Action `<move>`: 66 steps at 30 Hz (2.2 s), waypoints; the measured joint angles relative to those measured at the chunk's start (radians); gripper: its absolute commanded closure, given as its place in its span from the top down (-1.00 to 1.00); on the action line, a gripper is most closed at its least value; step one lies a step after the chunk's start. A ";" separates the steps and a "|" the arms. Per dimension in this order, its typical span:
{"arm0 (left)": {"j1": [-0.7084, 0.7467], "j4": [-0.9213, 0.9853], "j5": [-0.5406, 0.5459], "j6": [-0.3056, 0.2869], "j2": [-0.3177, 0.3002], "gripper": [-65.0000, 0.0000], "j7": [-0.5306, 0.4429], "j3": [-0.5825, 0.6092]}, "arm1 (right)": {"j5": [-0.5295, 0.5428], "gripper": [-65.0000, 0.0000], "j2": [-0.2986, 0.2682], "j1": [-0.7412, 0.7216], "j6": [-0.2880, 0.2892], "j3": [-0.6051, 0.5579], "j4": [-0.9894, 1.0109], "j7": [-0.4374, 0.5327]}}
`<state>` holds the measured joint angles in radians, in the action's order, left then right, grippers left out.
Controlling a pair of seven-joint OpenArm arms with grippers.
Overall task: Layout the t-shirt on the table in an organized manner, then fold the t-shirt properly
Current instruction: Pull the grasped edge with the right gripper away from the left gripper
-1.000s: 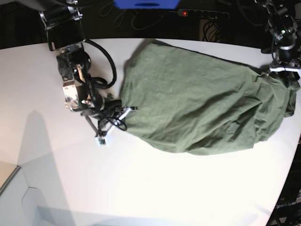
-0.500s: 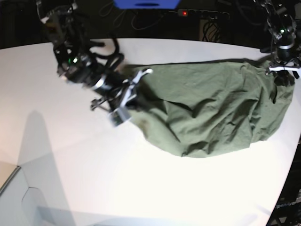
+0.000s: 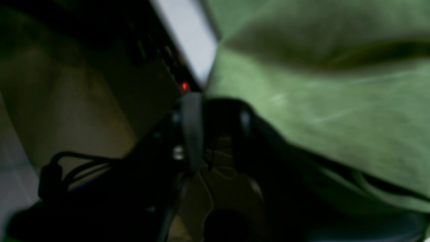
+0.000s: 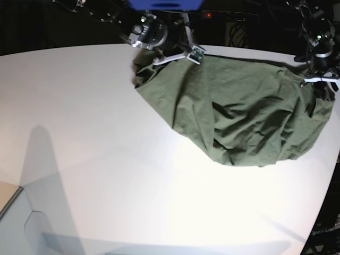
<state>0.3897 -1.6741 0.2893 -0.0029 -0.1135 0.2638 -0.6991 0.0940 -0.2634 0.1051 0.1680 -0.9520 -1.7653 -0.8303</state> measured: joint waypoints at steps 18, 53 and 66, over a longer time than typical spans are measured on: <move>0.009 0.000 0.007 0.000 0.010 -0.12 0.000 -0.001 | -0.018 -0.15 -0.007 -0.032 0.001 0.398 -0.138 0.010; 0.009 0.000 0.008 0.000 0.011 -0.12 0.000 -0.002 | -0.027 -0.24 0.081 -0.113 0.000 0.437 0.201 0.048; 0.009 0.000 0.008 0.000 0.011 -0.12 0.000 -0.002 | -0.015 -0.55 0.082 -0.107 -0.001 0.436 0.209 0.058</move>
<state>0.3988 -1.6741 0.2970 -0.0029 -0.1024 0.2642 -0.7013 0.0788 -0.1810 -0.0017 0.1673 -0.5156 -1.5566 -0.7727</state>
